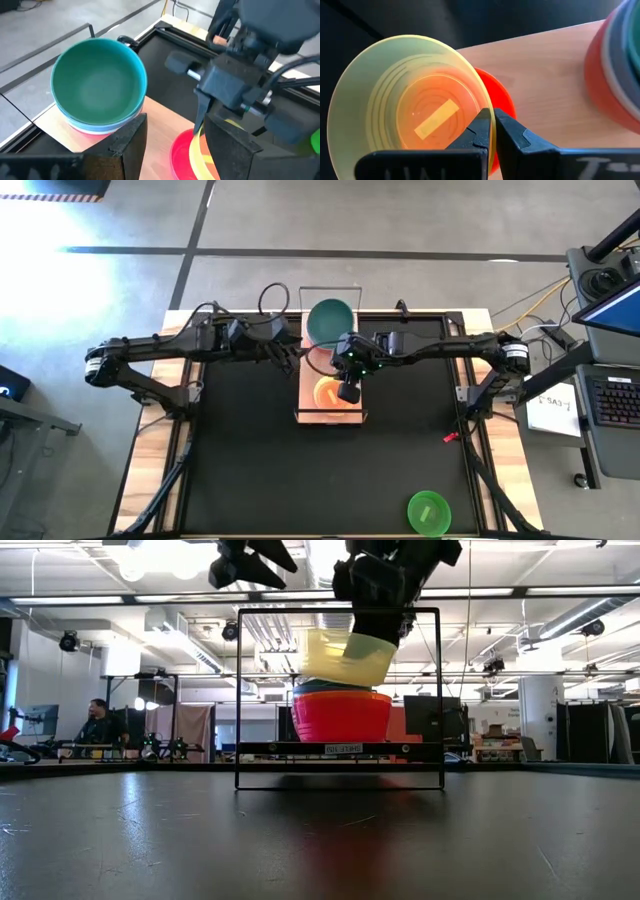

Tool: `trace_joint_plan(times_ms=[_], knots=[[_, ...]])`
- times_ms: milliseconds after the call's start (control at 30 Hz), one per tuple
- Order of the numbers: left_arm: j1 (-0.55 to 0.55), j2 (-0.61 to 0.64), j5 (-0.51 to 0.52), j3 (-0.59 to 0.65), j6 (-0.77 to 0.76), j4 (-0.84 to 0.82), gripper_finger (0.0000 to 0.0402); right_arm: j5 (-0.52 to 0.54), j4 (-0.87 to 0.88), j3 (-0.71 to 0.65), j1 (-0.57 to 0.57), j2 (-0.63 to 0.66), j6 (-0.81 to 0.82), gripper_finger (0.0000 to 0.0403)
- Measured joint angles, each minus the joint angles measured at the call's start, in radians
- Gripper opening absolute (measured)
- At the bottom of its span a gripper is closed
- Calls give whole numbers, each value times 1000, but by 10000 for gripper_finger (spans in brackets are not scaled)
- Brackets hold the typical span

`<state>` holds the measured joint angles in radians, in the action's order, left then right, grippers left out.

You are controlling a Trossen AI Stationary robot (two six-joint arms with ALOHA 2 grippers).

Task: Place and stack bowls onto a shelf
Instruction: Stack the small yellow bowl on top of the small orange bowl on the shelf, then stack the small green bowl on top of the small yellow bowl on the shelf

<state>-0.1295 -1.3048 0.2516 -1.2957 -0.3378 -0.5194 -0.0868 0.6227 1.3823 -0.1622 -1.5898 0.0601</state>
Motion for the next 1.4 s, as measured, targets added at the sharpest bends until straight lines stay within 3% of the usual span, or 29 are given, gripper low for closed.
trace_joint_plan(times_ms=[367,1000,1167,1400], knots=[[0,20,1,0,16,0,178,10,-85,-78,0,0,-4,8],[0,19,4,0,50,1,178,44,-83,-84,-13,-43,-20,11],[-1,19,14,0,64,1,178,33,-82,-84,-20,-48,-33,41],[-1,19,27,0,76,-4,178,31,-42,-30,-20,-28,-34,114]])
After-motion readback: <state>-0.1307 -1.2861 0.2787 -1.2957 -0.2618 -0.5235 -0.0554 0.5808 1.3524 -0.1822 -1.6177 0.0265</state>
